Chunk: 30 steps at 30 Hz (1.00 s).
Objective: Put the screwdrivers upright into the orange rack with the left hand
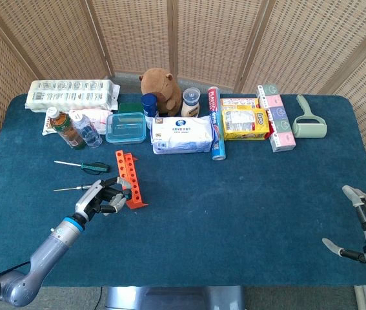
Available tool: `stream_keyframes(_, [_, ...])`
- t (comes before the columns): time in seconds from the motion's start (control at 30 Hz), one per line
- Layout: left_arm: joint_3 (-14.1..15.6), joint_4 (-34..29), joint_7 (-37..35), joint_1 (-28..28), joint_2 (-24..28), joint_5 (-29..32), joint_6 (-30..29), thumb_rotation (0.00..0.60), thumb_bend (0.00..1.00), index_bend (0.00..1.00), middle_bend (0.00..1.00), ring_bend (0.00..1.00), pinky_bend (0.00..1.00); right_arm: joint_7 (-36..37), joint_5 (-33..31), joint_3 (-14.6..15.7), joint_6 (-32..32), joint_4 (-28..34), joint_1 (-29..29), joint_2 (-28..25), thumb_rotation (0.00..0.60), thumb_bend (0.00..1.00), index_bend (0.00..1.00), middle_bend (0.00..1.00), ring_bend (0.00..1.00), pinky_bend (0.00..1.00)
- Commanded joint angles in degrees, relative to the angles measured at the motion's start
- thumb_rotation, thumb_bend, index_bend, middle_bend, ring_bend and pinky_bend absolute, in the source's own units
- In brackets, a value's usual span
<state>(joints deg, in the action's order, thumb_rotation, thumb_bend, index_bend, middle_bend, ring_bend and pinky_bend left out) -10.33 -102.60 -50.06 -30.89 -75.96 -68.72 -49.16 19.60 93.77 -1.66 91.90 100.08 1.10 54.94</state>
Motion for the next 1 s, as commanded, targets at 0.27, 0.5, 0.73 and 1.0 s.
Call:
stream_keyframes(0.27, [-0.3,-0.3,0.5,1.0,0.0,-0.9,-0.5,0.600,0.50,0.15,0.85,0.88,0.86,0.1,-0.1,0.0,-0.1,0.0,0.0,-0.1,0.600,0.16,0.01,0.10,0.09,0.09])
stream_keyframes(0.5, [-0.7,-0.6,-0.3,1.3,0.4,-1.0,0.1,0.600,0.48,0.15,0.85,0.88,0.86,0.2,0.0,0.0,0.2,0.1,-0.1,-0.2,0.600,0.16,0.01,0.10,0.09,0.09])
stream_keyframes(0.73, [-1.0,-3.1,-0.5,4.4,4.0,-6.0,-5.5,0.600,0.46,0.15,0.85,0.88,0.86,0.5,-0.1,-0.1,0.3,0.0,-0.1,-0.3,0.600,0.16,0.01,0.10,0.09,0.09])
stream_keyframes(1.0, [-0.8,-1.6,12.8,6.4,8.8,2.8,-8.2,0.600,0.42,0.15,0.85,0.88,0.86,1.1,-0.1,-0.2,0.7,0.0,-0.2,-0.5,0.600,0.16,0.01,0.10,0.09,0.09])
